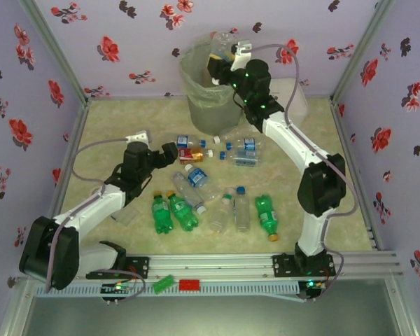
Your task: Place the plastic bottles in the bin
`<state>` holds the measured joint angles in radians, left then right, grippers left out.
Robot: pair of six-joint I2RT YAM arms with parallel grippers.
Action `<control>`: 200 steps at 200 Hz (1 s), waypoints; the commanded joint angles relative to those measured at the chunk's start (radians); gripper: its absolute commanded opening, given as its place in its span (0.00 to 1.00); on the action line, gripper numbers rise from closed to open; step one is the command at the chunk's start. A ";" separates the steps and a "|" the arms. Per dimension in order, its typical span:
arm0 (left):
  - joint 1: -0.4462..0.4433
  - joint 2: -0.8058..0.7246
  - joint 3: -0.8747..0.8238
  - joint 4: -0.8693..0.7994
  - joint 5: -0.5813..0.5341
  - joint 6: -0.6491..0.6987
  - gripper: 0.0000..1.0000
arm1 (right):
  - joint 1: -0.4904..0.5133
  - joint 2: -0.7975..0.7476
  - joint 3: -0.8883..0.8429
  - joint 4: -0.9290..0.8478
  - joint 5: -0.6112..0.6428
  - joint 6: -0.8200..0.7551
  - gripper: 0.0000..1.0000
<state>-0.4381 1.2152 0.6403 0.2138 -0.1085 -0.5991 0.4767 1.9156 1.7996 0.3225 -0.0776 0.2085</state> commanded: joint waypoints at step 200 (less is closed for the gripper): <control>0.014 -0.132 -0.036 -0.108 -0.049 0.033 1.00 | -0.010 0.293 0.486 -0.377 0.074 -0.057 0.94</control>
<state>-0.4316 1.1038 0.5991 0.1337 -0.1322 -0.5884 0.4625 2.2871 2.2475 -0.0513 -0.0097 0.1658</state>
